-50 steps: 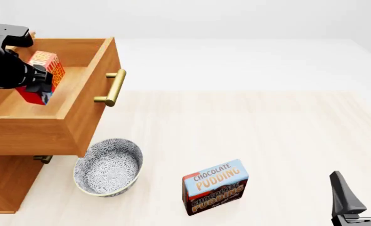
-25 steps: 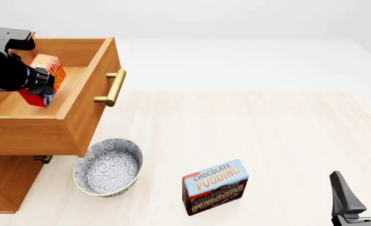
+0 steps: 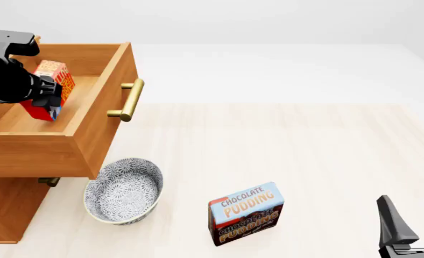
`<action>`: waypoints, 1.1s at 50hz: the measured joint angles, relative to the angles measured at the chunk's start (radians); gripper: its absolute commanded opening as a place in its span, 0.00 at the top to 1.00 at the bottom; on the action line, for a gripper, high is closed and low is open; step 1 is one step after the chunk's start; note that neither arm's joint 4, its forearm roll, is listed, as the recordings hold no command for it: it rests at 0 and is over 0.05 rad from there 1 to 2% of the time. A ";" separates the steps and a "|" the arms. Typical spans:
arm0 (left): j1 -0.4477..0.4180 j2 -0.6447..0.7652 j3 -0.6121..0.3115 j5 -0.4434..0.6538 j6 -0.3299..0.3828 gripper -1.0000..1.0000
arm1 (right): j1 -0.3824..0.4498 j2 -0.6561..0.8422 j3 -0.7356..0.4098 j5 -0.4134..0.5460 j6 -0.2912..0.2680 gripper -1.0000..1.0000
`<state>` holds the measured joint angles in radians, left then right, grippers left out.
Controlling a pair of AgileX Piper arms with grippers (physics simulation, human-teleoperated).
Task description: Put the butter at the back in the top drawer of the cabinet and close it.
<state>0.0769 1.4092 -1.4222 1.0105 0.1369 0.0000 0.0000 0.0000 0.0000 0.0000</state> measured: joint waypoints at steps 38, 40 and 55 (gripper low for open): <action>-0.168 -0.079 -0.261 0.147 -0.048 0.00 | 0.000 0.000 0.000 0.000 0.000 0.00; -0.191 -0.088 -0.287 0.159 -0.054 0.00 | 0.000 0.000 0.000 0.000 0.000 0.00; -0.337 -0.112 -0.418 0.198 -0.088 0.00 | 0.000 0.000 0.000 0.000 0.000 0.00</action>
<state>-0.2599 1.2967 -1.8404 1.2084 0.0487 0.0000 0.0000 0.0000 0.0000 0.0000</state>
